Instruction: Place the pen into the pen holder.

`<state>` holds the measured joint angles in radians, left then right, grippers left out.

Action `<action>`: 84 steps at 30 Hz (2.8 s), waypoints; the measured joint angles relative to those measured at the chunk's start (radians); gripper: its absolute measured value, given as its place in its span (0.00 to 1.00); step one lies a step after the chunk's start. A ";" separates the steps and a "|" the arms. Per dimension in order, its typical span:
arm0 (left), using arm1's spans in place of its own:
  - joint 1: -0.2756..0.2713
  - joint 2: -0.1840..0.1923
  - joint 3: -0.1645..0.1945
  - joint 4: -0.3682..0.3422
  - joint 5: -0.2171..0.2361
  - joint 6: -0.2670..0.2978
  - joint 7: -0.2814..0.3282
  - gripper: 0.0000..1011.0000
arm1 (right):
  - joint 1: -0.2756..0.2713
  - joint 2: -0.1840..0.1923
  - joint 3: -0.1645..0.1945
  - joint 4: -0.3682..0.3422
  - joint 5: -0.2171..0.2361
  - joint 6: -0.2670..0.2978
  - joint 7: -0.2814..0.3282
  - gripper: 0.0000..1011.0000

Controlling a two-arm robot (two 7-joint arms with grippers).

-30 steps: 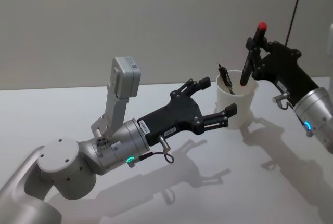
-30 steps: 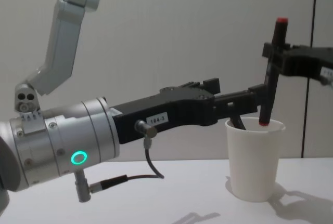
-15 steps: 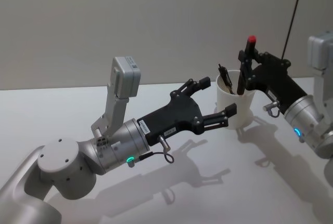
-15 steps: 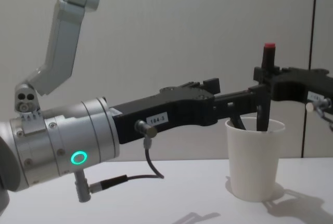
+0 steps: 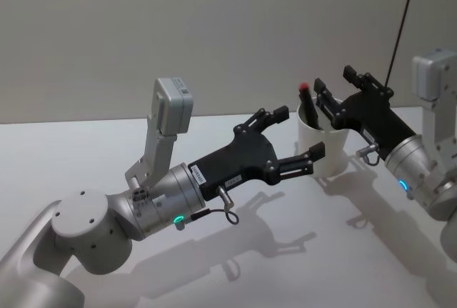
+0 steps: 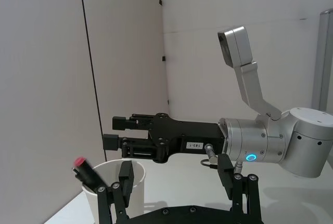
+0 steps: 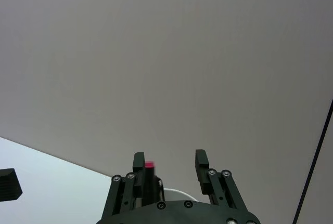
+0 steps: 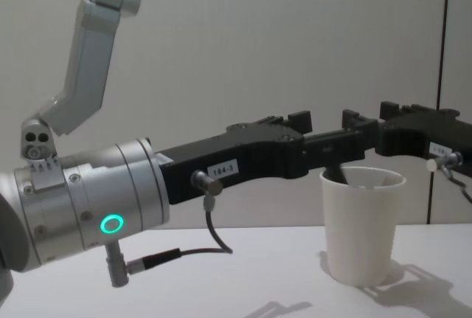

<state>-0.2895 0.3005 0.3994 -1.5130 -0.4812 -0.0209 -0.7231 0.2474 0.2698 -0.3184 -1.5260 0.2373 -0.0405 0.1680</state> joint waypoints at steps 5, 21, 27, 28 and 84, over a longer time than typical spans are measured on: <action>0.000 0.000 0.000 0.000 0.000 0.000 0.000 0.99 | 0.001 -0.002 -0.001 0.003 -0.003 0.000 0.001 0.71; 0.000 0.000 0.000 0.000 0.000 0.000 0.000 0.99 | -0.031 0.023 0.015 -0.062 0.034 0.018 -0.019 0.99; 0.000 0.000 0.000 0.000 0.000 0.000 0.000 0.99 | -0.060 0.043 0.026 -0.111 0.058 0.035 -0.047 0.99; 0.000 0.000 0.000 0.000 0.000 0.000 0.000 0.99 | -0.060 0.042 0.027 -0.110 0.059 0.036 -0.047 0.99; 0.049 0.076 0.051 -0.106 0.258 0.033 0.655 0.99 | -0.262 0.068 0.093 -0.241 0.050 0.074 -0.101 0.99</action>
<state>-0.2409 0.3763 0.4507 -1.6186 -0.2230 0.0119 -0.0682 -0.0147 0.3374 -0.2259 -1.7669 0.2872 0.0340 0.0666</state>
